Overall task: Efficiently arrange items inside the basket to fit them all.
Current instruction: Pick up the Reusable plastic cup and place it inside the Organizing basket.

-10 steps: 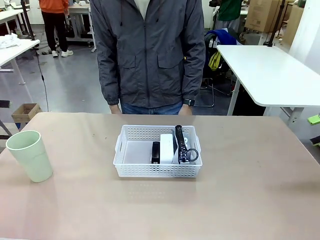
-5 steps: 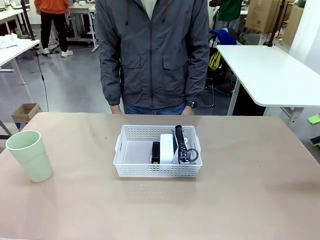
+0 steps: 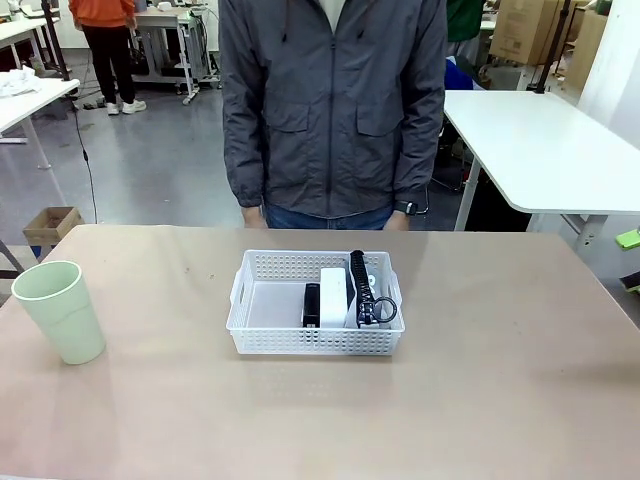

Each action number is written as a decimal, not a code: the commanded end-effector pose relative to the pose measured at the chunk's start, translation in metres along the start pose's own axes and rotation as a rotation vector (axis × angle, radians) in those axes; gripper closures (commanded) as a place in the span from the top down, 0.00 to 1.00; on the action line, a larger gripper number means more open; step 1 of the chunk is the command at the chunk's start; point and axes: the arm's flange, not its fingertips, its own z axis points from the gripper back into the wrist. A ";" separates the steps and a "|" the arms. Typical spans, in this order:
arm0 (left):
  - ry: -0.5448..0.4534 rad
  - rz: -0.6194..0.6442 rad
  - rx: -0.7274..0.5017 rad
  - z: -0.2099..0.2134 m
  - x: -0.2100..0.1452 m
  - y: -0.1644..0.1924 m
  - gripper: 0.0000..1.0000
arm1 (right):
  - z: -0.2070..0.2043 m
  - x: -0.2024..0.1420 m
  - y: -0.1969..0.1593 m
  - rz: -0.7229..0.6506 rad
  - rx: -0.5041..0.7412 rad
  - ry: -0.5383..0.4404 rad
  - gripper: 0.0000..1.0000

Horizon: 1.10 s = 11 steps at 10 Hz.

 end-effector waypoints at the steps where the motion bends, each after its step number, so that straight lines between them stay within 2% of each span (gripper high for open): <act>1: 0.049 -0.029 -0.011 -0.034 0.001 0.007 1.00 | 0.005 -0.003 0.001 0.005 -0.007 0.014 1.00; 6: 0.149 0.003 -0.152 -0.096 -0.012 0.020 1.00 | 0.005 -0.003 0.001 0.005 -0.007 0.014 1.00; 11: 0.105 0.041 -0.172 -0.118 -0.024 0.031 1.00 | 0.005 -0.003 0.001 0.005 -0.007 0.014 1.00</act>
